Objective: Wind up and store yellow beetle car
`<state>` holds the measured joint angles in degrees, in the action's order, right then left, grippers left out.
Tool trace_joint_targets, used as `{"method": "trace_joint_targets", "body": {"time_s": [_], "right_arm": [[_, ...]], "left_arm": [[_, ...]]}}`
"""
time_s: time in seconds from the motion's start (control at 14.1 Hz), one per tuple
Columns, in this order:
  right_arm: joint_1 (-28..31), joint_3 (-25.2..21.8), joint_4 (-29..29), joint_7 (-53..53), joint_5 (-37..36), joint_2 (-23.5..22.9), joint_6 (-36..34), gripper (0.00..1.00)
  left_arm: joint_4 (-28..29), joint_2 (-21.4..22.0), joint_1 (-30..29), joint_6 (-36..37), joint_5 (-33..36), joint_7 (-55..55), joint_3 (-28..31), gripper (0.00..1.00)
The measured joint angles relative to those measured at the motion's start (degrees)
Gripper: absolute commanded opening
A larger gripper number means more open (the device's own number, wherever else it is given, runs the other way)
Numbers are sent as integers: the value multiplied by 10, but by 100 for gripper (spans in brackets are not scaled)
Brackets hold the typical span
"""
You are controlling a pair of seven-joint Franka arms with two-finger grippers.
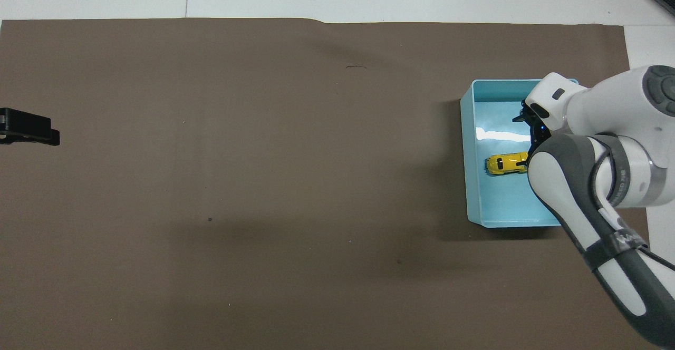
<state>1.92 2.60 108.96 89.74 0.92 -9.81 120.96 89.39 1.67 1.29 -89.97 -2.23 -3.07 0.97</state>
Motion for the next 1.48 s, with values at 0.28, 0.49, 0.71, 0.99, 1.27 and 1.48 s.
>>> {"method": "trace_joint_targets", "body": {"time_s": [0.28,0.49,0.71,0.99,1.27,1.48], "right_arm": [[2,-2,-44,0,0,6,-32,100],[2,-2,-64,-1,0,25,-43,100],[2,-3,-69,-2,0,61,-56,100],[5,-7,-106,-36,0,82,-123,100],[-29,-42,-122,-123,1,97,-145,100],[-38,-45,-122,-212,1,98,-148,100]], "left_arm": [[0,0,0,0,0,0,0,100],[0,0,0,0,0,0,0,100],[0,0,0,0,0,0,0,100],[0,0,0,0,0,0,0,100],[0,0,0,0,0,0,0,100],[0,0,0,0,0,0,0,100]]}}
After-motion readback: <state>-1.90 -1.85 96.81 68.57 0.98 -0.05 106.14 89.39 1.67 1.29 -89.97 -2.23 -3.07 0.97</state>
